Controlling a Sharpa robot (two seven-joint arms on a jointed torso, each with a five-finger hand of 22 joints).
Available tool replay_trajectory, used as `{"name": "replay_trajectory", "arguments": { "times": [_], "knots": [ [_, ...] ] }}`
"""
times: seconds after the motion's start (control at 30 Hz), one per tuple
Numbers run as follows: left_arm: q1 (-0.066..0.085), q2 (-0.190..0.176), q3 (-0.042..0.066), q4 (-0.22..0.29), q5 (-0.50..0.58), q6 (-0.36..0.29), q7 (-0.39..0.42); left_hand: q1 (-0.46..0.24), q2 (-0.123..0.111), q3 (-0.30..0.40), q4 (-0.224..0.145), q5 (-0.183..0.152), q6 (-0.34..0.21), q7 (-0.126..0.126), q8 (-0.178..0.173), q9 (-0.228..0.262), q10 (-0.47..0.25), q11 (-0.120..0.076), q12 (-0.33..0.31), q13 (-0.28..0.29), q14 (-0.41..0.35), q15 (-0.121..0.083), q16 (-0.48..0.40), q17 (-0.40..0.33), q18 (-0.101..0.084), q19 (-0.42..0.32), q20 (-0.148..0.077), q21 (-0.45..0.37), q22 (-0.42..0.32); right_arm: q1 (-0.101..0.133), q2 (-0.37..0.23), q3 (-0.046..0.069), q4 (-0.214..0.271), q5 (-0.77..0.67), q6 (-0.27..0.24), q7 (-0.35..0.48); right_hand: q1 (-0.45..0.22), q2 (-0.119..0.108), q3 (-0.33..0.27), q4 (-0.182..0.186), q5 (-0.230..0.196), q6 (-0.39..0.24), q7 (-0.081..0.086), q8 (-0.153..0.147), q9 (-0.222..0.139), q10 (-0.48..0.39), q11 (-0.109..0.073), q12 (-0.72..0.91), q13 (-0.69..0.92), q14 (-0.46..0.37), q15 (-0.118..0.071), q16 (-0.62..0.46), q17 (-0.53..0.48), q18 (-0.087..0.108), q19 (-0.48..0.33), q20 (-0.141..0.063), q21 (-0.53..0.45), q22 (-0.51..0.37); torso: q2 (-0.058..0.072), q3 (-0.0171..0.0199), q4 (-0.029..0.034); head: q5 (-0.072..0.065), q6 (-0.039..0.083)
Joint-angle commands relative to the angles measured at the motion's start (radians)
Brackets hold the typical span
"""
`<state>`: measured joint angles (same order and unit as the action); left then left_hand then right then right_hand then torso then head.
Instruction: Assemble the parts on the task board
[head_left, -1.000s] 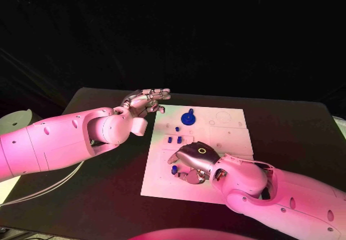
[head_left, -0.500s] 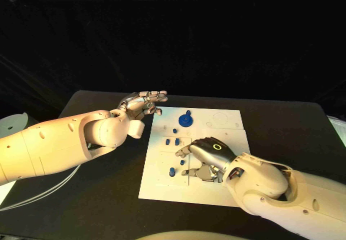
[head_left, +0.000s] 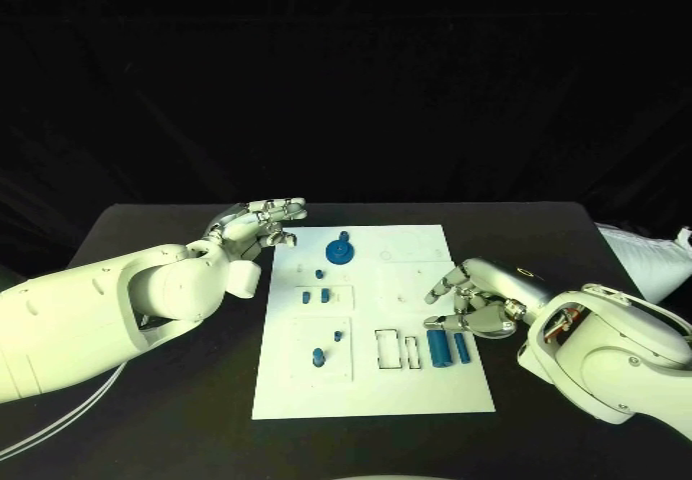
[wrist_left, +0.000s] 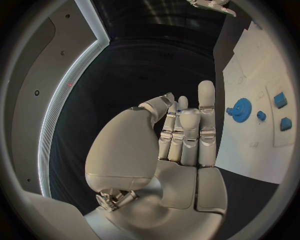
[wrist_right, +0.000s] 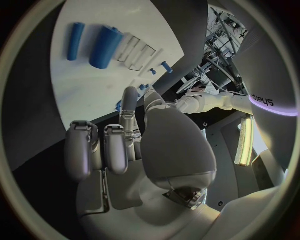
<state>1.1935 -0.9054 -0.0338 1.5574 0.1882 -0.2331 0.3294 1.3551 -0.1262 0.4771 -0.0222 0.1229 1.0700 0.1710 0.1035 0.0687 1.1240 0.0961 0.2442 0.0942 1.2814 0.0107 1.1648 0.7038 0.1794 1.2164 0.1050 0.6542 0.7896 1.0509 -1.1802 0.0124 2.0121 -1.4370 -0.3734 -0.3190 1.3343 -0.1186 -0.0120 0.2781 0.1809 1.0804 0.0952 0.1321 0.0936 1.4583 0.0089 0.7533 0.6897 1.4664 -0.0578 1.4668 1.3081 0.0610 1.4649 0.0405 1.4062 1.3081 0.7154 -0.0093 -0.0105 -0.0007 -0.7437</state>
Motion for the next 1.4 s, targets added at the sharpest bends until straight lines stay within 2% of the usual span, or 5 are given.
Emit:
{"name": "replay_trajectory", "arguments": {
  "times": [0.03,0.13,0.37,1.03,1.4],
  "knots": [
    [0.0,-0.001,-0.001,0.008,-0.004,0.017,0.006,0.0,0.006,0.001,-0.004,-0.003,-0.008,0.001,0.004,0.0,-0.005,0.001,0.005,0.001,-0.004,0.001,-0.005,-0.002,0.003,0.002,0.005,-0.006,-0.001,-0.01,-0.028,-0.005,0.016,0.04,0.002,-0.145,-0.036,0.014,-0.037,-0.009,0.035,0.008,-0.002,0.012,0.011,0.006,-0.008,0.242,0.266,0.08,-0.011,0.016,0.107,-0.013,0.031,-0.003,0.011,0.062,-0.004,-0.0033,-0.0125,-0.021,0.003],
    [0.001,-0.001,-0.003,0.01,-0.004,0.018,0.006,0.0,0.006,0.001,-0.004,-0.003,-0.008,0.001,0.004,0.0,-0.005,0.001,0.005,0.001,-0.004,0.001,-0.005,-0.002,0.003,0.002,0.005,-0.006,-0.001,-0.017,-0.05,-0.011,0.025,0.002,0.009,-0.207,-0.034,0.039,-0.082,0.009,0.045,0.006,-0.004,0.027,0.033,-0.004,-0.003,0.465,0.521,0.085,-0.008,0.039,0.144,-0.017,0.038,-0.004,0.027,0.084,-0.007,-0.0051,-0.0187,-0.027,0.001],
    [0.0,0.0,-0.004,0.011,-0.004,0.019,0.006,0.0,0.006,0.001,-0.004,-0.003,-0.008,0.001,0.004,0.0,-0.005,0.001,0.005,0.001,-0.004,0.001,-0.005,-0.002,0.003,0.002,0.005,-0.006,-0.001,-0.037,-0.043,-0.017,0.026,-0.054,0.031,-0.254,-0.049,0.058,-0.12,0.01,0.051,0.0,-0.005,0.039,0.053,0.008,-0.001,0.556,0.632,0.086,-0.005,0.048,0.157,-0.018,0.04,-0.001,0.034,0.094,-0.01,-0.0064,-0.018,-0.028,-0.002],
    [0.0,-0.004,-0.006,0.01,-0.004,0.022,0.003,0.0,0.007,0.0,-0.006,-0.003,-0.007,0.001,0.005,0.001,-0.006,0.0,0.008,0.002,-0.005,0.001,-0.005,-0.003,0.003,0.002,0.005,-0.007,-0.001,-0.085,0.061,-0.019,-0.032,-0.136,0.069,-0.267,-0.059,0.067,-0.142,0.011,0.053,-0.006,-0.005,0.046,0.068,0.03,0.0,0.62,0.703,0.088,-0.005,0.056,0.171,-0.02,0.043,0.0,0.041,0.103,-0.009,-0.0074,-0.0179,-0.014,-0.013],
    [0.0,0.001,-0.006,0.008,-0.004,0.025,0.001,0.0,0.007,0.0,-0.006,-0.003,-0.007,0.001,0.005,0.001,-0.006,0.0,0.008,0.002,-0.005,0.001,-0.005,-0.003,0.003,0.002,0.005,-0.007,-0.001,-0.11,0.126,-0.019,-0.104,-0.123,0.095,-0.274,-0.063,0.077,-0.145,0.011,0.055,-0.008,-0.004,0.047,0.072,0.029,0.001,0.623,0.709,0.089,-0.004,0.058,0.174,-0.02,0.043,0.0,0.041,0.103,-0.01,-0.0079,-0.0148,-0.009,-0.012]
  ]
}}
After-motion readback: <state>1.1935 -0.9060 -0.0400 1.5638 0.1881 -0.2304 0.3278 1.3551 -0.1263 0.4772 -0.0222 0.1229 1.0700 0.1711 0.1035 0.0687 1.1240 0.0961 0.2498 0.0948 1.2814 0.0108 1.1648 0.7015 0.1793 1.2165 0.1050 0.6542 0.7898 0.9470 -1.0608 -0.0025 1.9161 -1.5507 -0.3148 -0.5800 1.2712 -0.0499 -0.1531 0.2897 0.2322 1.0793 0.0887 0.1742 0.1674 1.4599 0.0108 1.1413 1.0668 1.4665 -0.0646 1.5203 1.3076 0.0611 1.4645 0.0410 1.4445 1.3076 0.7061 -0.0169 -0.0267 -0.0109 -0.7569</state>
